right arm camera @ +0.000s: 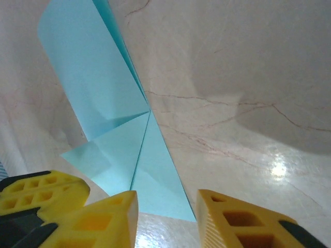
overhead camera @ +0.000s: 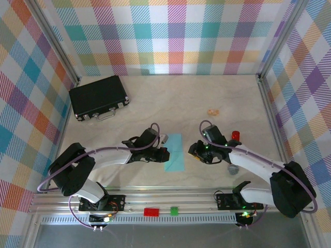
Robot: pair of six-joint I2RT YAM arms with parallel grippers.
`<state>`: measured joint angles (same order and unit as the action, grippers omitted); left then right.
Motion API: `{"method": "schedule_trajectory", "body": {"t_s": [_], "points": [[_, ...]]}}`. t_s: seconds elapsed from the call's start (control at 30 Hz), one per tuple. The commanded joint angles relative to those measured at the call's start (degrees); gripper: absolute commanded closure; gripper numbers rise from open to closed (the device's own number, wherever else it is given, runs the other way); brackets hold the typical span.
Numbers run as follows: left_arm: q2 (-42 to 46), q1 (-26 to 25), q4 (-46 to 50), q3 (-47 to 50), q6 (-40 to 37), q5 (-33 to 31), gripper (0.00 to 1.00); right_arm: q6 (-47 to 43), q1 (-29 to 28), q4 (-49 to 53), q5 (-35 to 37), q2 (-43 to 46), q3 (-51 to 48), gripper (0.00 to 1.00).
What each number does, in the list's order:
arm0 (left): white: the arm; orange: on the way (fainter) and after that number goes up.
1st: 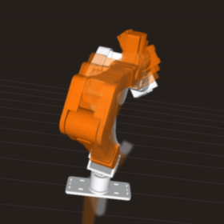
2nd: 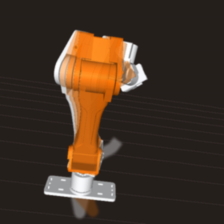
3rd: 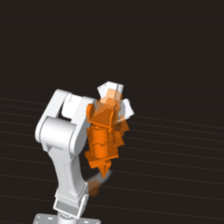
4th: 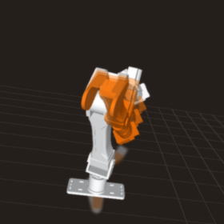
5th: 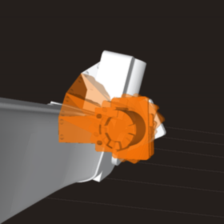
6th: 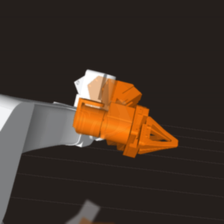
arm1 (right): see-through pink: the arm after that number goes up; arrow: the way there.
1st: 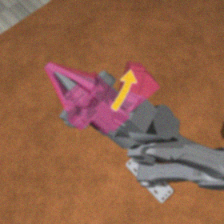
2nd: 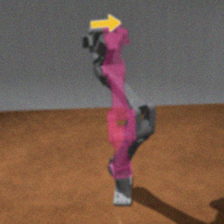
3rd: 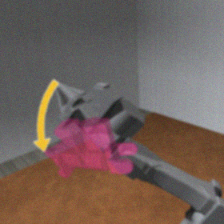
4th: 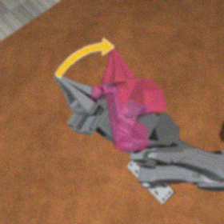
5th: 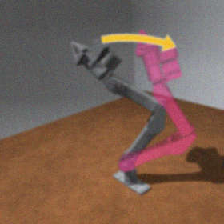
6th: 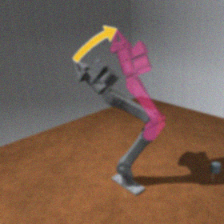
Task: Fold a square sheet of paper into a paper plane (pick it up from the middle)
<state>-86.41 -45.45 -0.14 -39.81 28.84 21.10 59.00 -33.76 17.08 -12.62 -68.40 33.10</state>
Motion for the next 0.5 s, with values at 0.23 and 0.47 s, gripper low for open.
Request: {"method": "schedule_trajectory", "body": {"t_s": [0.23,0.47], "points": [[-10.33,0.43,-5.5,-3.98,0.15,0.39,0.97,1.14,-4.33,1.97,1.66,1.98,-1.23,0.59],[-12.67,0.4,-6.95,-1.9,0.65,0.75,0.97,5.21,-8.34,-4.57,0.32,-0.35,-3.48,0.59]]}}
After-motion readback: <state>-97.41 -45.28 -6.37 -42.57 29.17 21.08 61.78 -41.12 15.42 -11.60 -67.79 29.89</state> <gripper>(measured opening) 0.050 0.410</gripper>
